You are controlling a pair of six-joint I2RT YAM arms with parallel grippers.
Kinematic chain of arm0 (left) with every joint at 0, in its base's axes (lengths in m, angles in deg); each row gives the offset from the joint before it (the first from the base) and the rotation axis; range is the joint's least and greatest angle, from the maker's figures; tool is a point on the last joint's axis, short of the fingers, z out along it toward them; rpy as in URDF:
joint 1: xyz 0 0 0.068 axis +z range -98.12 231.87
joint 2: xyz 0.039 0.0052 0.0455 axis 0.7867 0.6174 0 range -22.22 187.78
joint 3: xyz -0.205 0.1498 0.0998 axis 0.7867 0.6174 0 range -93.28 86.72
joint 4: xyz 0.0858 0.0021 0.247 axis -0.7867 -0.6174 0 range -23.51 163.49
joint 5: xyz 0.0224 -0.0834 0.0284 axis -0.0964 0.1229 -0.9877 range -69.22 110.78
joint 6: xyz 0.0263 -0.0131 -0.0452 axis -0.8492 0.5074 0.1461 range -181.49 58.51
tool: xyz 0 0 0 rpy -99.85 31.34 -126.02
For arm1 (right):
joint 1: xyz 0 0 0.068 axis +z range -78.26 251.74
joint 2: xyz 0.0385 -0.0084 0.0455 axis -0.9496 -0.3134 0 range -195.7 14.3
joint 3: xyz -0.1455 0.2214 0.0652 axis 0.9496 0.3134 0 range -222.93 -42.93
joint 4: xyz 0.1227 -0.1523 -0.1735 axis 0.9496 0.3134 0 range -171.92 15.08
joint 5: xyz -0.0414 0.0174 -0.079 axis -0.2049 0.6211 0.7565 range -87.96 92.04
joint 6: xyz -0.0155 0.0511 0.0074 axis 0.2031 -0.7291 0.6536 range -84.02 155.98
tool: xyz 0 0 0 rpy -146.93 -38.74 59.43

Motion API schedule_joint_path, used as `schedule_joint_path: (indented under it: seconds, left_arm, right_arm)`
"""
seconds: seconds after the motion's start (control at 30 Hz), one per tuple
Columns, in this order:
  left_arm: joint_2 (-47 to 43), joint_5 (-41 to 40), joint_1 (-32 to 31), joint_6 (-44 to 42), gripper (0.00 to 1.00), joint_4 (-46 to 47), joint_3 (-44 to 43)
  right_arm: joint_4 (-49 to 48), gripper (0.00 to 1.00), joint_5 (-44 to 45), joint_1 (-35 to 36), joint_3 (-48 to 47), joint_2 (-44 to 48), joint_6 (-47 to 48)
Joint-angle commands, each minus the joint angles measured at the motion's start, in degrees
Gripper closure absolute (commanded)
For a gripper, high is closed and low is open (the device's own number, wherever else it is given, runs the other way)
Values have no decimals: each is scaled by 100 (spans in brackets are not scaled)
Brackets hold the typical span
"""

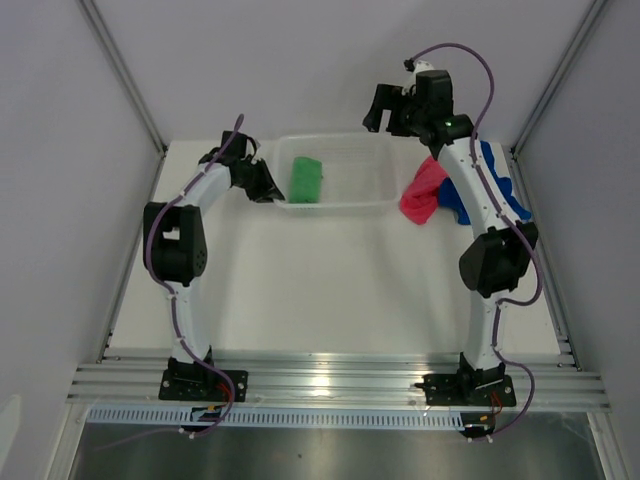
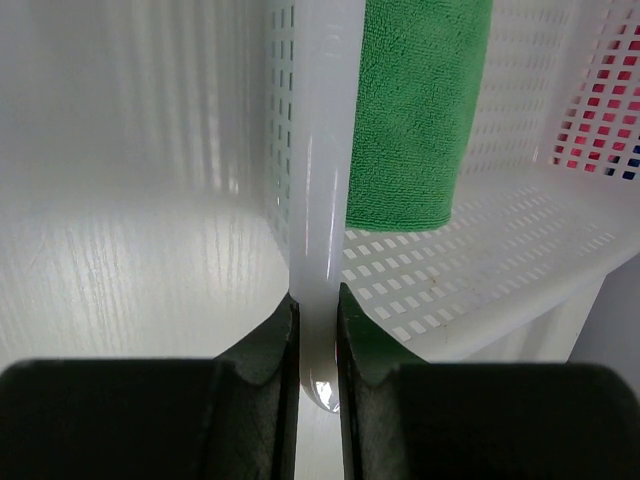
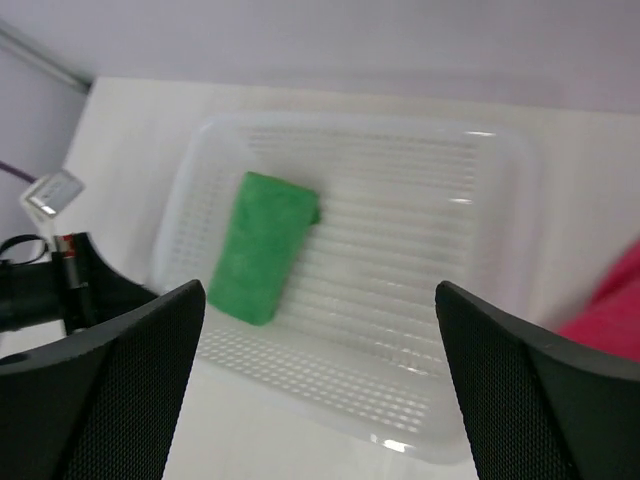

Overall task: Roll the towels
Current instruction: Place the rolled towel into the container, then grab a towel with the right arm

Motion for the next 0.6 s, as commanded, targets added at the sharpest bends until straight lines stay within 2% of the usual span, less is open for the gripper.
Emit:
schedule_joint_path:
  seconds: [0.0,0.1,0.23,0.3,0.5,0.57]
  left_arm:
    - [121,127,70,147,99,227,-394]
    - [253,65,79,-29,99,174,-545]
    - [315,143,79,-153,99,209,-695]
    - [368,196,79,-153,99,174,-747]
    - [342,170,79,-354,75,148,-712]
    - [315,135,79,-425,67,139,-739]
  right_arm:
    - [138,1,1519,28,465,620,866]
    - [-467,1,1814,-69,1194,1200,1253]
    - [-1871,1,2041,-245,2381,2068,1078]
    - [-2260,1,2104,-254,3005,2368,1244]
    - [-4780,1,2772,-262,5149,3652,1112]
    - [-4742,0,2667,-280,5292,3776,1183]
